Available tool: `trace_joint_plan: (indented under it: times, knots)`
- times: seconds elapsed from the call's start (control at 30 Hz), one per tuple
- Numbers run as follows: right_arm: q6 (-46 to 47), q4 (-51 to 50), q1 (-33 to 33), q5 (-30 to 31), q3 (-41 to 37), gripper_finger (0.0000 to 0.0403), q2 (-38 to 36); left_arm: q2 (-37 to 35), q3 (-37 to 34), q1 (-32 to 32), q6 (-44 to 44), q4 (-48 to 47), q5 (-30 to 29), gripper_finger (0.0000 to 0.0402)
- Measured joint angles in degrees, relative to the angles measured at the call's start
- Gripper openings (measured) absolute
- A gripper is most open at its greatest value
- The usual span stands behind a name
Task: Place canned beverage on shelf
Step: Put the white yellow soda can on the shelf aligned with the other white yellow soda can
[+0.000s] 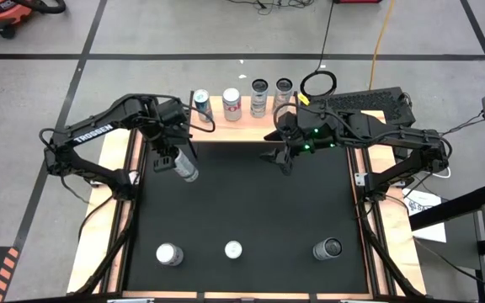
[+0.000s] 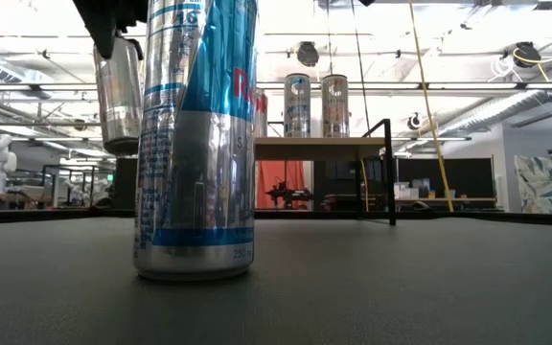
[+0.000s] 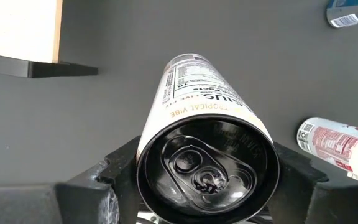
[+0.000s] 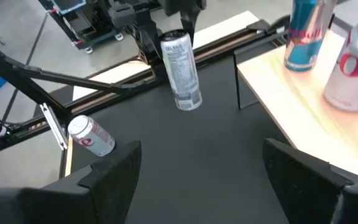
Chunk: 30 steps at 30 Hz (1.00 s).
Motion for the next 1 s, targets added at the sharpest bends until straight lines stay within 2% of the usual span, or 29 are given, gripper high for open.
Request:
trace_joint_plan:
  times: [0.23,0.4,0.6,0.77,1.0]
  knots:
    - [-1.90,1.74,0.00,-0.39,0.00,0.0315,1.24,-0.01,0.00,0.00,-0.02,1.27,1.21,0.0251]
    - [-6.56,3.04,0.11,-4.53,0.00,0.0315,3.55,-0.01,0.00,-0.52,-0.01,1.86,1.70,0.0251]
    - [-9.45,5.61,0.22,-5.82,0.00,0.0315,7.88,-0.01,0.00,-2.34,0.04,3.90,3.08,0.0251]
    - [-12.72,7.65,0.47,-11.00,-0.02,0.0315,10.74,-0.01,0.00,-3.48,0.48,5.11,3.02,0.0251]
    - [-12.89,13.11,0.85,-10.81,0.00,0.0315,15.32,-0.01,0.00,-5.02,0.06,7.94,2.97,0.0251]
